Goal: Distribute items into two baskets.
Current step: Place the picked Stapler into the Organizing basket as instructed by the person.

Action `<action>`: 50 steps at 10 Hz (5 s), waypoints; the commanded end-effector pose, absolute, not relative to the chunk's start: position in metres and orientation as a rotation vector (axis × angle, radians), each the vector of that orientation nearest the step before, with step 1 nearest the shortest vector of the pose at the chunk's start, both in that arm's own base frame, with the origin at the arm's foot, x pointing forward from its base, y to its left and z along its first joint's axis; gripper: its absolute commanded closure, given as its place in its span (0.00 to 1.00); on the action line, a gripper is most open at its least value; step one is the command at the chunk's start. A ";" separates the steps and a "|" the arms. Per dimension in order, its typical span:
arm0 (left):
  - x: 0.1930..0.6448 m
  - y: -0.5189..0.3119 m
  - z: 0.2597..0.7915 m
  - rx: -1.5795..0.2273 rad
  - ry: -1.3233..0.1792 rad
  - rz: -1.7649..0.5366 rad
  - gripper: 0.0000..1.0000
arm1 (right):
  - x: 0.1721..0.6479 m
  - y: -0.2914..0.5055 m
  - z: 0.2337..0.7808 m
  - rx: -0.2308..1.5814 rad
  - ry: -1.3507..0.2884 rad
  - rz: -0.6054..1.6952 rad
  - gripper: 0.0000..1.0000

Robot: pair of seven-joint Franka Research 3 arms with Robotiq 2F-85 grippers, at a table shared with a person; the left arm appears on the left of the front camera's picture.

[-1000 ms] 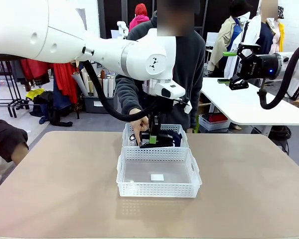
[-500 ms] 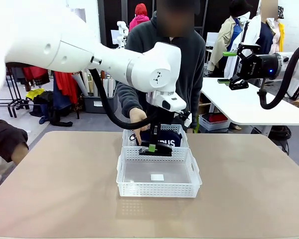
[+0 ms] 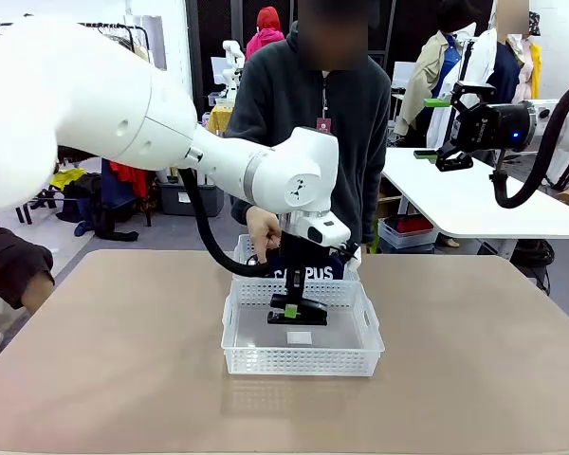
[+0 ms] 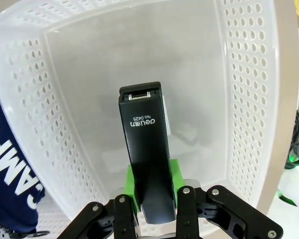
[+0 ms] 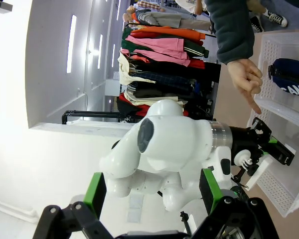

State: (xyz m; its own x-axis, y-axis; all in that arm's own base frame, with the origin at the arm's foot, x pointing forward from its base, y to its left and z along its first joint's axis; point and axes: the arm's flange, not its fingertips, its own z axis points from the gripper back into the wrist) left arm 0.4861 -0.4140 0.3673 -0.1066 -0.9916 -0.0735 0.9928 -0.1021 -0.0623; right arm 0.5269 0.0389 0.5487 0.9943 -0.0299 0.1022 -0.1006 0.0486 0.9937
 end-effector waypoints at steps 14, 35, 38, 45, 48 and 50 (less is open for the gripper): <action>0.479 -0.420 0.335 -0.004 0.141 -1.635 0.00 | 0.526 0.039 0.551 1.524 -0.106 0.055 0.00; 0.464 -0.401 0.375 -0.060 0.094 -1.504 0.00 | 0.526 0.039 0.551 1.524 -0.106 0.055 0.00; 0.440 -0.365 0.426 -0.187 0.020 -1.307 0.00 | 0.526 0.039 0.551 1.524 -0.106 0.055 0.00; 0.397 -0.276 0.511 -0.362 -0.192 -0.927 0.00 | 0.526 0.039 0.551 1.524 -0.106 0.055 0.00; 0.409 -0.282 0.521 -0.343 -0.151 -0.942 0.00 | 0.526 0.039 0.551 1.524 -0.106 0.055 0.00; 0.409 -0.282 0.521 -0.343 -0.151 -0.942 0.00 | 0.526 0.039 0.551 1.524 -0.106 0.055 0.00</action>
State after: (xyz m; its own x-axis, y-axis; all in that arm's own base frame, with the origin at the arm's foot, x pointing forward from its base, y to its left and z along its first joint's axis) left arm 0.4061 -0.2837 0.5167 0.5770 -0.7663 0.2826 0.8166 0.5344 -0.2182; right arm 0.5271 0.0388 0.5485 0.9943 -0.0302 0.1020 -0.1004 0.0486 0.9938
